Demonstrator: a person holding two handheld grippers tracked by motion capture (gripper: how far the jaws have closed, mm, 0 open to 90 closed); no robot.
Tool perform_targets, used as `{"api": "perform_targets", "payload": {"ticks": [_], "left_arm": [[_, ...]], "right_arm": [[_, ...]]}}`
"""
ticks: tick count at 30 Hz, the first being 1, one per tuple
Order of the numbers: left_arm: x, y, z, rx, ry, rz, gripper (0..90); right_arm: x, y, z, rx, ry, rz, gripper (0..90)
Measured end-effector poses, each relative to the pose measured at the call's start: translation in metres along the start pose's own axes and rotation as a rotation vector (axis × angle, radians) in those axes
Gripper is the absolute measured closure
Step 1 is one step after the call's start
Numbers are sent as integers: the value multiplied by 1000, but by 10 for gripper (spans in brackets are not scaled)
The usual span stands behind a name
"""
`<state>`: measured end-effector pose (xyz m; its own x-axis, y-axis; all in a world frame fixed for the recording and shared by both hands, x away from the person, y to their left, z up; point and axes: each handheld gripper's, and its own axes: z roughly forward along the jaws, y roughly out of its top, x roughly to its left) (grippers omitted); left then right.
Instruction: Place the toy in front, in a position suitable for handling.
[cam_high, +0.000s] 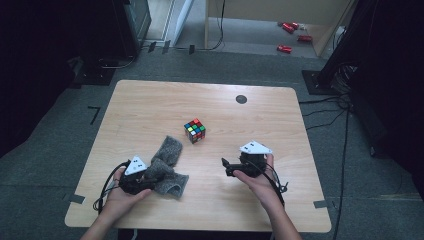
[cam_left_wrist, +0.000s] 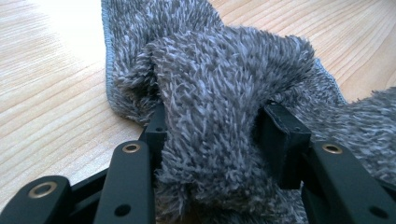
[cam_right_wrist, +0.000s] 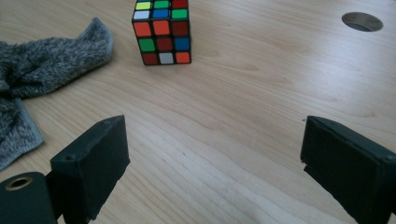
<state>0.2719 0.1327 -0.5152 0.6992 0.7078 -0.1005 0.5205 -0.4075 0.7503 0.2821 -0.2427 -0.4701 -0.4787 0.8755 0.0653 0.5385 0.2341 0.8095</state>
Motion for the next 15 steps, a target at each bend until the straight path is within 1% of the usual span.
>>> {"api": "perform_targets", "payload": {"ticks": [4,6,11,13,15], "left_arm": [[0,0,0,0,-1,0,534],[0,0,0,0,-1,-2,528],[0,0,1,3,0,-4,510],[0,0,1,3,-1,-4,507],[1,0,1,3,-3,-5,503]], "right_arm": [[4,5,6,0,6,-3,76],[6,10,12,-2,4,-8,76],[8,16,19,-8,4,0,75],[9,21,26,-11,10,8,76],[11,24,30,-10,13,6,75]]}}
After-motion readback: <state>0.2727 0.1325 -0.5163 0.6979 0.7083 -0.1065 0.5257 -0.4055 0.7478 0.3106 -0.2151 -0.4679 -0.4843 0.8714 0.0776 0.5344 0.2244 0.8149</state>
